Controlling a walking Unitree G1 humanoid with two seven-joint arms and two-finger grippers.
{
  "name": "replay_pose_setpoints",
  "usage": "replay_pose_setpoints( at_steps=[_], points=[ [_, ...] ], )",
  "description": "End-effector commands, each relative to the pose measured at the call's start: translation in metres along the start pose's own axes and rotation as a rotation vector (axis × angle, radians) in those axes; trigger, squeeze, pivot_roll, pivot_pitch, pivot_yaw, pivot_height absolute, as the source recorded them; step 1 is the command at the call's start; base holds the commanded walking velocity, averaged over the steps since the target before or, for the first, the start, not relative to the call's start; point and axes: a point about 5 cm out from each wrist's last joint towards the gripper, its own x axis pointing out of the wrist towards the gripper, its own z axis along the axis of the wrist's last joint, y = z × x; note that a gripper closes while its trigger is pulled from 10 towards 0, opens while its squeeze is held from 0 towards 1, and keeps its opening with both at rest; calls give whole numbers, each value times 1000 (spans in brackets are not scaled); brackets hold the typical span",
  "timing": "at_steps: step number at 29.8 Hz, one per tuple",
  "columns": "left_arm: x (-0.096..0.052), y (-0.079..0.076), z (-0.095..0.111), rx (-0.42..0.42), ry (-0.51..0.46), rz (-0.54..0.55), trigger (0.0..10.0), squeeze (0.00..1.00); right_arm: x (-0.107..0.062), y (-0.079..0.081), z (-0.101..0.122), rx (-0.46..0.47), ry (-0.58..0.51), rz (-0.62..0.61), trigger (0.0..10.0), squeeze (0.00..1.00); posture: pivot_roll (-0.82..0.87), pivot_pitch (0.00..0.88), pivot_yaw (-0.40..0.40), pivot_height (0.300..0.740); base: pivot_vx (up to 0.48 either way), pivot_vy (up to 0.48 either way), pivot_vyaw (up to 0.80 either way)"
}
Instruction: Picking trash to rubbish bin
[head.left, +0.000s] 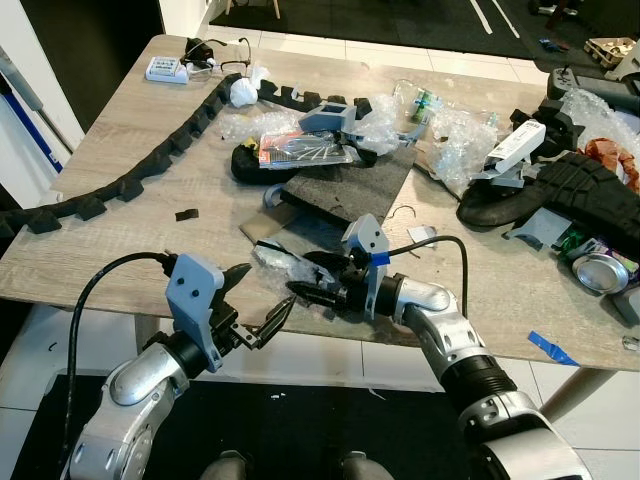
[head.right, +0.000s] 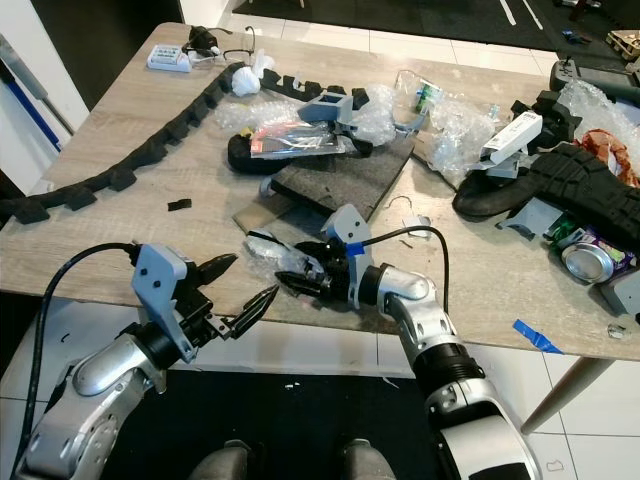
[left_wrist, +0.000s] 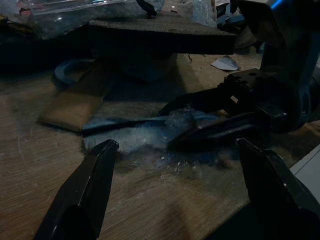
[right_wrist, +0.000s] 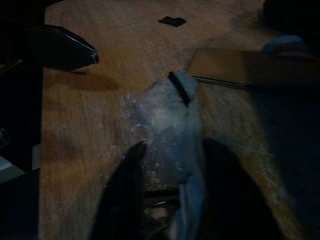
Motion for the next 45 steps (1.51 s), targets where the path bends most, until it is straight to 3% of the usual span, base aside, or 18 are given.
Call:
replay_pose_setpoints(
  at_steps=[1,11,17,24,26,30,36,40,45],
  points=[
    [0,-3,-5,-3,27,-16,10000,0,-5,1,-13,24,52,-10,0,0,27,257,-70,740,0,0,0],
    [5,2,-5,11,21,2,10000,0,-3,0,-1,51,-21,34,0,0,21,226,-62,740,0,0,0],
    [9,9,-3,29,6,30,10000,0,-3,-2,24,104,-140,93,0,0,18,193,-59,740,0,0,0],
    [11,24,2,69,-20,144,10000,0,-7,-3,51,70,-235,103,0,0,23,178,-60,740,0,0,0],
    [9,36,3,96,-29,238,10000,0,-13,-8,68,-1,-298,38,0,0,24,174,-61,740,0,0,0],
    [7,37,4,103,-38,257,10000,0,-24,-14,87,-78,-399,-95,0,0,25,170,-59,740,0,0,0],
    [8,37,4,87,-61,292,10000,0,-38,-14,92,-114,-411,-197,0,0,19,165,-44,740,0,0,0],
    [12,40,4,103,-72,347,10000,0,-55,-17,92,-169,-444,-395,0,0,12,160,-36,740,0,0,0],
    [15,37,2,89,-75,353,10000,0,-59,-7,91,-136,-489,-434,0,0,6,155,-33,740,0,0,0]
  ],
)
